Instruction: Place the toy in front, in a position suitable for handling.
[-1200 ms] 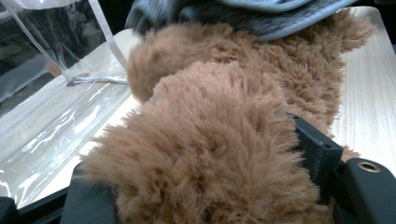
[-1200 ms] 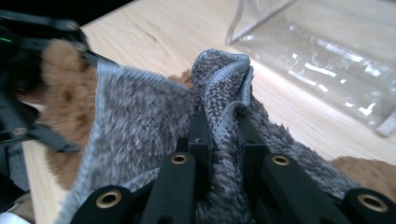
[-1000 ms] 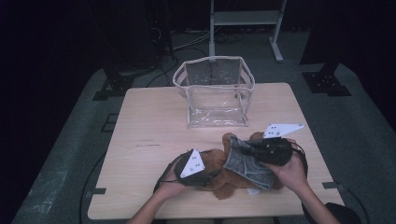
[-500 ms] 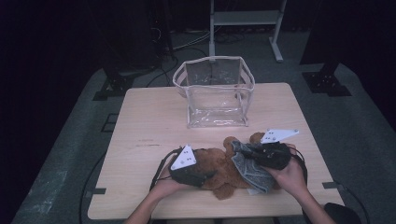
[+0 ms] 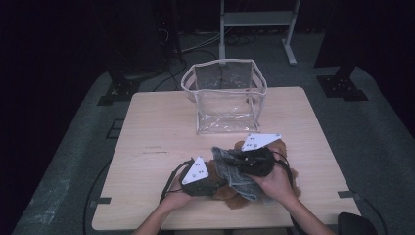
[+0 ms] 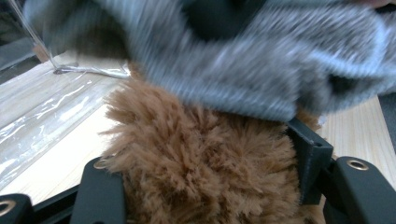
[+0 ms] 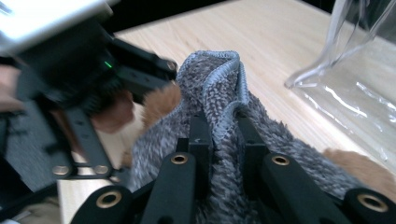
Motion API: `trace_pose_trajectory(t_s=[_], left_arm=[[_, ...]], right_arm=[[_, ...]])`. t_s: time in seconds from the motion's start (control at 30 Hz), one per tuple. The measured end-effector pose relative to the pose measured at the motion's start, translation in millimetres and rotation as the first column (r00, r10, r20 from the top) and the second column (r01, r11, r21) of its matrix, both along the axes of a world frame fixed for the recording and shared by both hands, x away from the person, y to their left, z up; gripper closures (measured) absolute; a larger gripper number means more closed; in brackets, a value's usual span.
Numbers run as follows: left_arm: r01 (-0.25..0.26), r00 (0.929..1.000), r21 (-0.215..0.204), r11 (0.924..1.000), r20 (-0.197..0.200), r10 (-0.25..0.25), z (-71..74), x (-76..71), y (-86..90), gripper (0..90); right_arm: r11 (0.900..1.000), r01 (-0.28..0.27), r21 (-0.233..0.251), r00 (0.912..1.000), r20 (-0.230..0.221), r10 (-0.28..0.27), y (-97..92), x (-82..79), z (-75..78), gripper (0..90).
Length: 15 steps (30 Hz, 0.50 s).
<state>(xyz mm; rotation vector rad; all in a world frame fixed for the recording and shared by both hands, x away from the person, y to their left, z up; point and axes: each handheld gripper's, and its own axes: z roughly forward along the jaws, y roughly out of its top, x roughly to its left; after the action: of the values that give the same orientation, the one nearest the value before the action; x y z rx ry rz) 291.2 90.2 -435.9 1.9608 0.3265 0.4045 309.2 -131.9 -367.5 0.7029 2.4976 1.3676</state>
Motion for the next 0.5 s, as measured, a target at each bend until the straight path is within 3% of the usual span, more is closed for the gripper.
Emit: trace_pose_trajectory(t_s=[0.07, 0.17, 0.33, 0.4, 0.43, 0.5], left_arm=[[-0.002, 1.0000, 0.001, 1.0000, -0.002, 0.002, -0.8, 0.5, 1.1, 37.8], [0.002, 1.0000, -0.002, 1.0000, 0.001, -0.002, -0.8, 1.0, 1.4, 37.7], [-0.002, 1.0000, -0.011, 0.9999, -0.009, 0.001, -1.2, 2.1, 1.8, 36.9], [-0.001, 0.9999, -0.015, 0.9999, -0.010, 0.001, -1.4, 2.7, 2.0, 36.9], [-0.001, 0.9999, -0.017, 0.9999, -0.011, 0.001, -1.5, 2.7, 2.3, 36.9], [0.001, 1.0000, -0.012, 0.9999, -0.008, -0.001, -1.3, 2.6, 2.5, 36.7]], right_arm=[[0.9992, 0.009, -0.039, 0.9999, 0.013, -0.008, 1.2, 2.0, -4.6, 79.5], [0.9981, 0.047, -0.041, 0.9988, 0.015, -0.046, -12.2, 2.1, -5.4, 79.4], [0.9923, 0.117, -0.039, 0.9931, 0.010, -0.117, -58.4, -2.3, -7.2, 79.2], [0.9903, 0.134, -0.035, 0.9909, 0.016, -0.134, -64.2, -2.8, -7.5, 79.1], [0.9825, 0.182, -0.039, 0.9833, 0.015, -0.181, -82.8, -2.6, -9.5, 79.0], [0.9747, 0.219, -0.045, 0.9757, 0.005, -0.219, -97.6, -1.4, -13.9, 79.0]])
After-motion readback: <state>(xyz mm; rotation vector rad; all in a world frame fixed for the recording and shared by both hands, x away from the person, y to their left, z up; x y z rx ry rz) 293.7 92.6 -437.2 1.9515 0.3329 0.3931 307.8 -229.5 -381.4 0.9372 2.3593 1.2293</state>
